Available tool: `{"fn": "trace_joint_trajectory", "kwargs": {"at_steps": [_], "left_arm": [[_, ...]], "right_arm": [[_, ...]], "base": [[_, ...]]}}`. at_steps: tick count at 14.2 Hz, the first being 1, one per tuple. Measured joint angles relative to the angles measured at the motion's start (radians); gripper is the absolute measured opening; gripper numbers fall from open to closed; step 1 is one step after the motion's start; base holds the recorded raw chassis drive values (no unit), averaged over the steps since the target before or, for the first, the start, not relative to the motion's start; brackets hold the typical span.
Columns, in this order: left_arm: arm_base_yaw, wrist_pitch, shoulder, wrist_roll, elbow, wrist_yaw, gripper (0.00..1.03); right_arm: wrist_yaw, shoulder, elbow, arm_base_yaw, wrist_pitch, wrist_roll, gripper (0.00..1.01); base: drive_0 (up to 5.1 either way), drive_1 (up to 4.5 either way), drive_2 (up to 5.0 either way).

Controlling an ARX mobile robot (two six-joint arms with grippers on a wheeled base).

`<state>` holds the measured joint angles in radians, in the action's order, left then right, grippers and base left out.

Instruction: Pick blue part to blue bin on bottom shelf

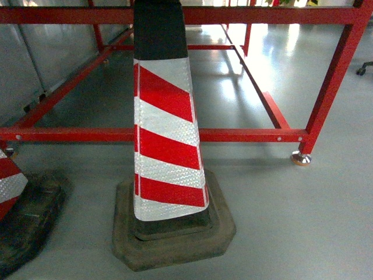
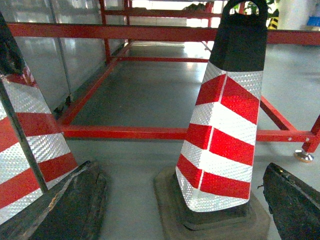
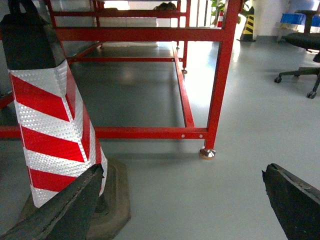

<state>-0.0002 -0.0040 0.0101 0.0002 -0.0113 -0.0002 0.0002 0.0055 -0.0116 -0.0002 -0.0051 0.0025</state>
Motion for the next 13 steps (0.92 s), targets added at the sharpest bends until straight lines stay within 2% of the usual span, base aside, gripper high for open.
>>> {"fn": "trace_joint_trajectory", "kwargs": {"at_steps": [13], "left_arm": [[0.0,0.0,0.0,0.0,0.0,0.0,0.98]], "right_arm": [[0.0,0.0,0.0,0.0,0.0,0.0,0.98]], "base": [[0.0,0.0,0.0]]}}
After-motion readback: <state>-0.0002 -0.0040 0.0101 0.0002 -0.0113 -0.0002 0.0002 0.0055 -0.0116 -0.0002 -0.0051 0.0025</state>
